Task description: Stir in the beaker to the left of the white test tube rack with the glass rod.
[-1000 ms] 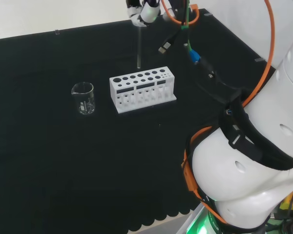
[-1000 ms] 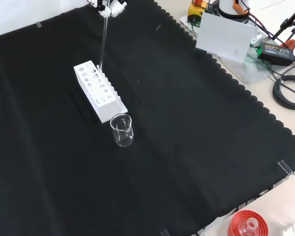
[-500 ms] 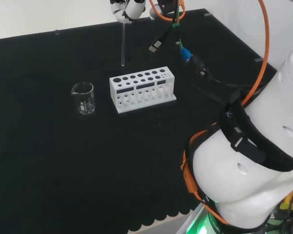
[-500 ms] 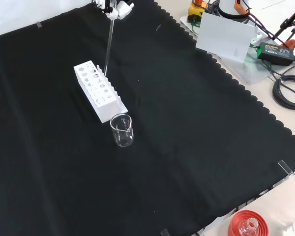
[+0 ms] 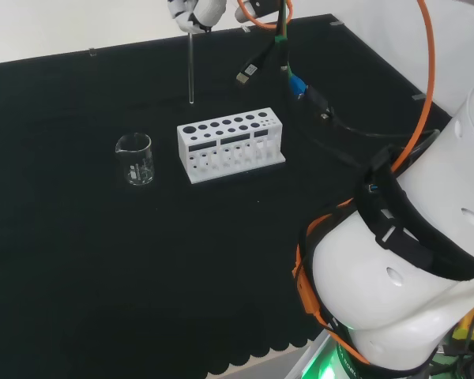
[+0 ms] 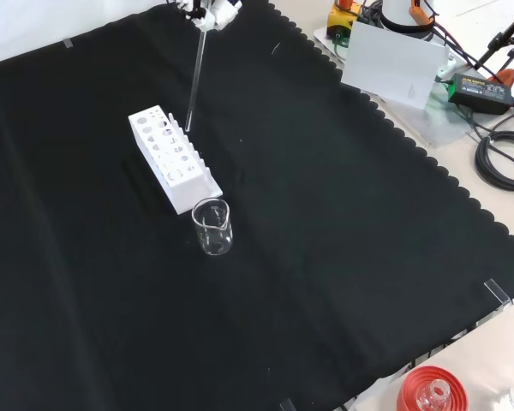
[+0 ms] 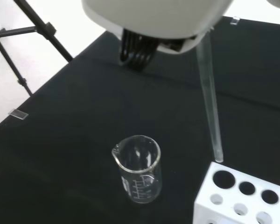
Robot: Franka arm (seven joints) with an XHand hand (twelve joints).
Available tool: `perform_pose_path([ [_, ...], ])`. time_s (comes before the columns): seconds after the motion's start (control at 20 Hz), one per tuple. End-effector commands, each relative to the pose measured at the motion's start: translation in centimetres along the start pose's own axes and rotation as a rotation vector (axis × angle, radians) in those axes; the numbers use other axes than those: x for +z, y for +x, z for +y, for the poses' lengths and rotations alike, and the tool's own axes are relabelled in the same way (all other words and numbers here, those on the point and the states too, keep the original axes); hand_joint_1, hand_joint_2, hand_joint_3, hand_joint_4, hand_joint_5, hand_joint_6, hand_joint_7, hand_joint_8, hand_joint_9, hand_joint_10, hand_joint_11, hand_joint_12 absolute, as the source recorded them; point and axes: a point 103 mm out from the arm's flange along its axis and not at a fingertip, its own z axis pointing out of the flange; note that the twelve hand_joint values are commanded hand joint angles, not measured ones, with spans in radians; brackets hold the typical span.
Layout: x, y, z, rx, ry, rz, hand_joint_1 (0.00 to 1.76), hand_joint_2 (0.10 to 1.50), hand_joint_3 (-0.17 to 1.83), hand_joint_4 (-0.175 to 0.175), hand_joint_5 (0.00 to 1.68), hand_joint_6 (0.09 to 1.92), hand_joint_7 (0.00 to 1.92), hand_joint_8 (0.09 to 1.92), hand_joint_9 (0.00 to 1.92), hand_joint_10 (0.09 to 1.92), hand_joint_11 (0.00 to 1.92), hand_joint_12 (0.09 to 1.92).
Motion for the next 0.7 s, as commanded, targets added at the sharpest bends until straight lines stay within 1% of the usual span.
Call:
perform_pose_path([
  [0.05, 0.0, 1.1, 0.7, -0.031, -0.011, 0.005, 1.32, 0.57, 0.89, -0.175, 1.11, 0.85, 1.31, 0.95, 1.68, 0.58, 1.6, 0.74],
  [0.45, -0.1, 3.1, 2.2, -0.076, -0.022, 0.022, 1.32, 0.57, 0.89, -0.175, 1.11, 0.85, 1.31, 0.95, 1.68, 0.58, 1.6, 0.74],
  [0.7, 0.4, 4.3, 2.9, -0.099, -0.014, 0.026, 1.32, 0.57, 0.89, -0.175, 1.11, 0.85, 1.31, 0.95, 1.68, 0.58, 1.6, 0.73],
])
